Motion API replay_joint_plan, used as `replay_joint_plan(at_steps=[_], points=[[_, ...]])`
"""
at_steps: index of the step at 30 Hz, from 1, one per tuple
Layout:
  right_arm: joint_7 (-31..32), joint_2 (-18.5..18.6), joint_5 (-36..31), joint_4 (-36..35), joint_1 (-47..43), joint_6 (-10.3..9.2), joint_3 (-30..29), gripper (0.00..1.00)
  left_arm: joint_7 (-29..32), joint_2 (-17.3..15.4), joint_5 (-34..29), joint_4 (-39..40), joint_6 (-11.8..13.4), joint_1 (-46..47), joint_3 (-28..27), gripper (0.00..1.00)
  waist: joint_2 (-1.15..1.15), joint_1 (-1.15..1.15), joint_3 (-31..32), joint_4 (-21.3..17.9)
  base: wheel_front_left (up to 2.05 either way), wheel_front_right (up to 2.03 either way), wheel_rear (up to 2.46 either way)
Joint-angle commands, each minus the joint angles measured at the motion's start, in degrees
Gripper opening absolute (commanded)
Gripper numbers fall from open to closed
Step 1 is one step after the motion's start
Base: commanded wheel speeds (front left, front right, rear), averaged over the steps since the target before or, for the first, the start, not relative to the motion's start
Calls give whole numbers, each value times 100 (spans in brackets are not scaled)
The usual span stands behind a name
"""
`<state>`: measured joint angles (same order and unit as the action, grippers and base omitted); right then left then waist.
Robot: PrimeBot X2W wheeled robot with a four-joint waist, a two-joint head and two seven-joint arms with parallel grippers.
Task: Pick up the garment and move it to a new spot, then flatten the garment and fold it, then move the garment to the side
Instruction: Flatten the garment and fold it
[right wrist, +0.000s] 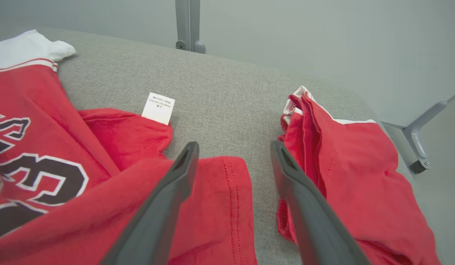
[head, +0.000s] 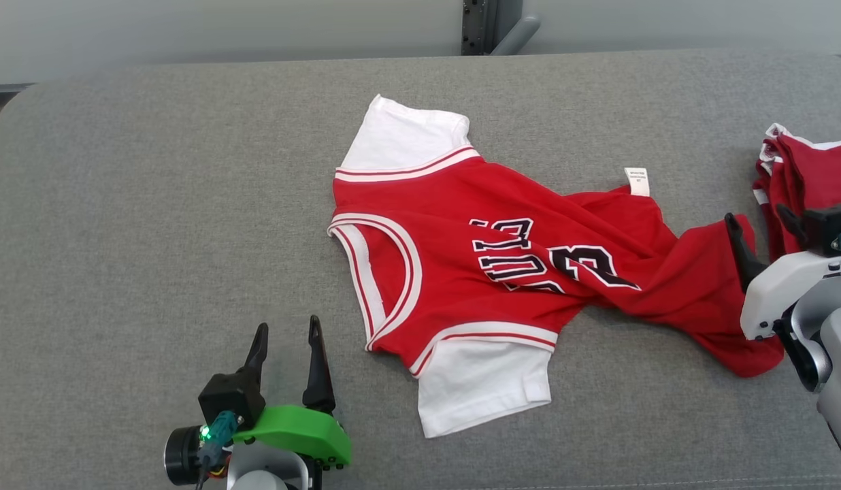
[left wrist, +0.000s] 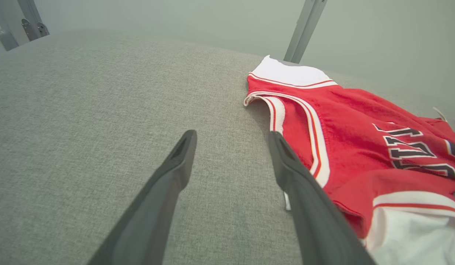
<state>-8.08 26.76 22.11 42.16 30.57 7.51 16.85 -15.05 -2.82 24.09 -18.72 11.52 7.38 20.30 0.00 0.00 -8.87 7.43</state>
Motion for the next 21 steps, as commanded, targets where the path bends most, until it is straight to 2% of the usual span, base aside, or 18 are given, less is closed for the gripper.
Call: replay_joint_plan(at_steps=[1, 6, 10, 21], points=[[-74, -1, 57, -31, -58, -5, 35, 100, -13, -16, -10, -2, -10, -12, 2, 100, 0, 0, 41, -55, 0, 0, 0], [-449, -91, 311, -579, -666, -5, 244, 100, -13, -16, 41, -11, -16, -100, 21, 100, 0, 0, 161, -262, 0, 0, 0], [-563, -230, 372, -1075, -1265, -5, 155, 100, -13, -17, 76, -62, -58, -153, 75, 100, 0, 0, 241, -424, 0, 0, 0], [-669, -854, -110, -1937, -2463, -5, -737, 100, 243, -19, 291, -417, -334, -185, 518, 100, 0, 0, 314, -808, 0, 0, 0]])
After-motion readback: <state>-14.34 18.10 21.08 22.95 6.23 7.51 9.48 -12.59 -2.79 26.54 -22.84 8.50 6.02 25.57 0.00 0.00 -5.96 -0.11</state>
